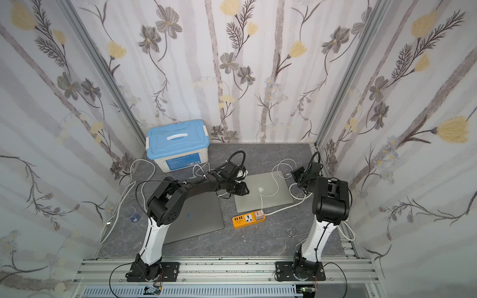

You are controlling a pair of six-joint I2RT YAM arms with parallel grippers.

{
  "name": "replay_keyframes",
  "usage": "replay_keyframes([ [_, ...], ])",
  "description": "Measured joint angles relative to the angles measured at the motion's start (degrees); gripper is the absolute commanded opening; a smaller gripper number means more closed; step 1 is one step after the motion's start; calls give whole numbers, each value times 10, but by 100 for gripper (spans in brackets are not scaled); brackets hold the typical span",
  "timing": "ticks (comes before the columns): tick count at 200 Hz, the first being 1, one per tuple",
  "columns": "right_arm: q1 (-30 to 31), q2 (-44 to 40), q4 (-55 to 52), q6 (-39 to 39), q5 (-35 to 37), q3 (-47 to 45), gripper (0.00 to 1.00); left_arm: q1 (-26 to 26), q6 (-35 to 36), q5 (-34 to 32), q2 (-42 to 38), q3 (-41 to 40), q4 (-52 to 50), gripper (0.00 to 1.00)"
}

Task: Unplug the laptop charger
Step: Remove the charging cable from the laptop, then place the charging cable at the center of the board.

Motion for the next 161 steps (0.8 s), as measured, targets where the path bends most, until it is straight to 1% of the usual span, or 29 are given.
replay_keyframes([
  [31, -17, -27, -16, -24, 16, 0, 4, 0, -2, 0, -2, -3, 5, 28],
  [68, -16, -30, -60, -63, 40, 26, 10, 0, -2, -3, -14, -9, -11, 28],
  [87, -7, -26, -83, -81, 57, 44, 18, 0, -2, -7, -21, -12, -25, 28],
  [93, -5, -25, -90, -87, 59, 49, 22, 0, -2, -12, -24, -13, -30, 28],
  [102, -3, -24, -100, -91, 59, 54, 34, 0, -2, -17, -28, -14, -37, 28],
  [113, -4, -23, -108, -99, 65, 57, 42, 0, -1, -17, -32, -17, -45, 28],
  [126, -5, -26, -115, -106, 71, 56, 47, 0, 1, -21, -35, -19, -50, 28],
  [138, -5, -35, -124, -113, 75, 49, 50, 0, 1, -24, -40, -23, -52, 28],
  [161, 4, -76, -129, -126, 91, 30, 56, -1, 2, -30, -63, -40, -51, 28],
])
